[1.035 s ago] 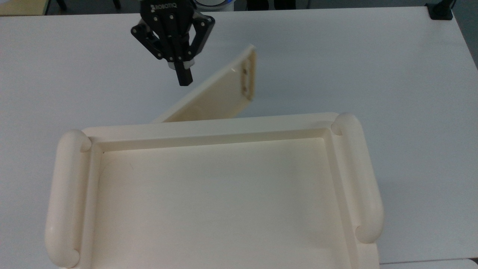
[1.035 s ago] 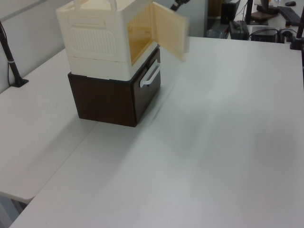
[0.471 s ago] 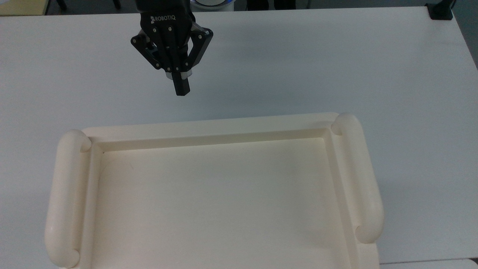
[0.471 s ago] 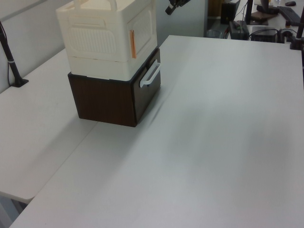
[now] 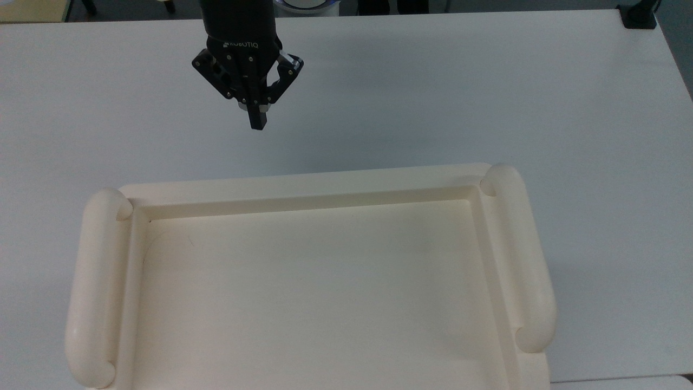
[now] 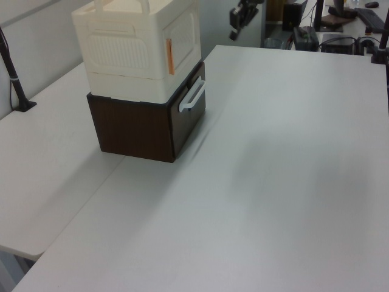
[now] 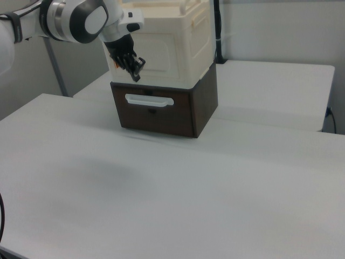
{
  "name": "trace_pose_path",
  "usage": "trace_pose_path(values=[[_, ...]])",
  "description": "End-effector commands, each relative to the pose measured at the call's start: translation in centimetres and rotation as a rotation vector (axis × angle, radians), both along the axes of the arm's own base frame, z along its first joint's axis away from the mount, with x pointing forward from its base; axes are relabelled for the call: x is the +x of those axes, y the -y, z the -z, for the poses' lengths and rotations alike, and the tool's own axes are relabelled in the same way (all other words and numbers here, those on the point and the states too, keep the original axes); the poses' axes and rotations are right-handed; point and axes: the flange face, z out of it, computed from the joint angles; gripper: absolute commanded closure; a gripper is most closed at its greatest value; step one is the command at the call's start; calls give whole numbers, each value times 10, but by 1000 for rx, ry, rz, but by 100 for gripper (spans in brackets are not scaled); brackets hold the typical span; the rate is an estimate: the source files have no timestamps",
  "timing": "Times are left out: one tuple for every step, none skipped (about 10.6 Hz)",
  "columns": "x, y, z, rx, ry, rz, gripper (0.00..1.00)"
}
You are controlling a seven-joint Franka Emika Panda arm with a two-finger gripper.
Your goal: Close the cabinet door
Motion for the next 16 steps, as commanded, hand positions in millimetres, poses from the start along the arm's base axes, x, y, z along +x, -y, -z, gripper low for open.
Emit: trace_pose_path(values=[[-43,2,3,-116,-219,-172,100],[-52,1,11,-143,-304,-242,100],[-60,1,11,-154,-352,-287,100],[-67,3,5,-151,-365,-287,99],[-75,7,-2,-147,-381,-283,91],[-80,10,-2,-142,-413,-275,81],[-82,13,-5,-141,-412,-262,58],[-81,18,-5,-142,-404,-251,40],[-79,19,-2,-158,-408,-250,20],[-80,20,-3,-189,-414,-244,0],[-79,22,-2,-197,-417,-238,0],[-80,23,-3,-198,-415,-233,0],[-80,26,-4,-197,-413,-227,0],[-81,27,-7,-196,-407,-223,0],[-81,28,-9,-196,-404,-222,0],[-81,27,-9,-194,-405,-222,0]])
